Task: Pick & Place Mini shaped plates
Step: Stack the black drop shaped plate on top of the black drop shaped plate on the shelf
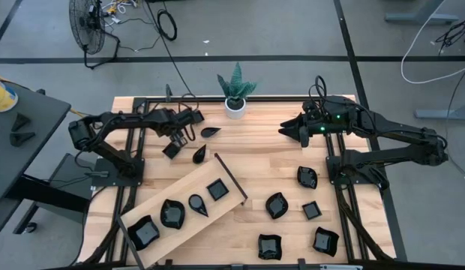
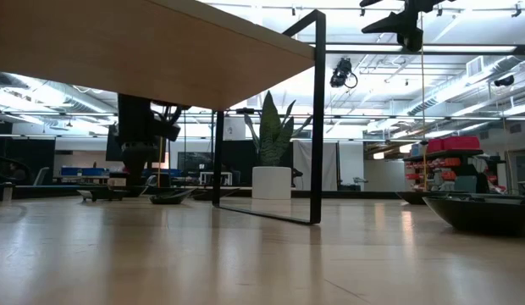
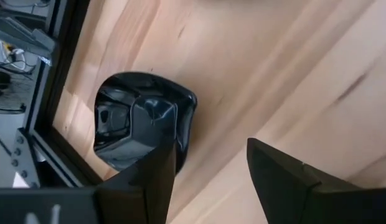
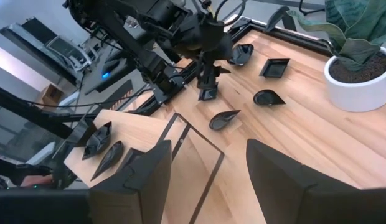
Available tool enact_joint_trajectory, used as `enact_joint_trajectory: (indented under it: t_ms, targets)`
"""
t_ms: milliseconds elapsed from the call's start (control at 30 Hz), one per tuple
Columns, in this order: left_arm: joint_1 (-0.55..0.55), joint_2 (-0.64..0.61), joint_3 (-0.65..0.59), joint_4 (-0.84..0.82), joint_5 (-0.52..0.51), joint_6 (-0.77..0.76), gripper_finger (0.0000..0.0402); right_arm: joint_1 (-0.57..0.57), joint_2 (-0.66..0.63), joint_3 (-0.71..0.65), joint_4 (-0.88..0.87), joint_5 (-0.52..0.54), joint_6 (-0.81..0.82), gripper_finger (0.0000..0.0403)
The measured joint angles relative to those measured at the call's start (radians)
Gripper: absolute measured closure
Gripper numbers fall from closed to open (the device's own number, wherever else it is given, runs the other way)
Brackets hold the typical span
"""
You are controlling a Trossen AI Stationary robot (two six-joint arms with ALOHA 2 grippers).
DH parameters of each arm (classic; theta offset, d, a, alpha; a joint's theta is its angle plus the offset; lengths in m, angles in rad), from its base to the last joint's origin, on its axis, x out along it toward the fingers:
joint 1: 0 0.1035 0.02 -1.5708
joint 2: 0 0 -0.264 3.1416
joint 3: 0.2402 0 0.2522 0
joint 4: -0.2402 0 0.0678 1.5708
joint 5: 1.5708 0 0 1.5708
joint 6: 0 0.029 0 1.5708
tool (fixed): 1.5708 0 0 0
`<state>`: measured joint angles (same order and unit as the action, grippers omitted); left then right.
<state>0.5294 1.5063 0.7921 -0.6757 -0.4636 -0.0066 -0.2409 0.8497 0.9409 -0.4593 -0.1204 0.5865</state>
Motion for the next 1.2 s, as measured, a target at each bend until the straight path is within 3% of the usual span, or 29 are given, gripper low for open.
enact_joint_trajectory:
  t_ms: [267,1000,1200]
  targets:
    - [0.011,0.0,0.0,0.051,0.06,-0.074,0.02,0.0,0.0,0.0,0.0,0.0,0.0,0.0193]
    - [0.013,0.079,0.0,0.091,0.008,-0.194,0.02,0.0,0.0,0.0,0.0,0.0,-0.001,0.0193]
    - [0.006,0.079,0.0,0.09,0.063,-0.254,0.02,0.0,0.0,0.0,-0.001,0.0,-0.008,0.0193]
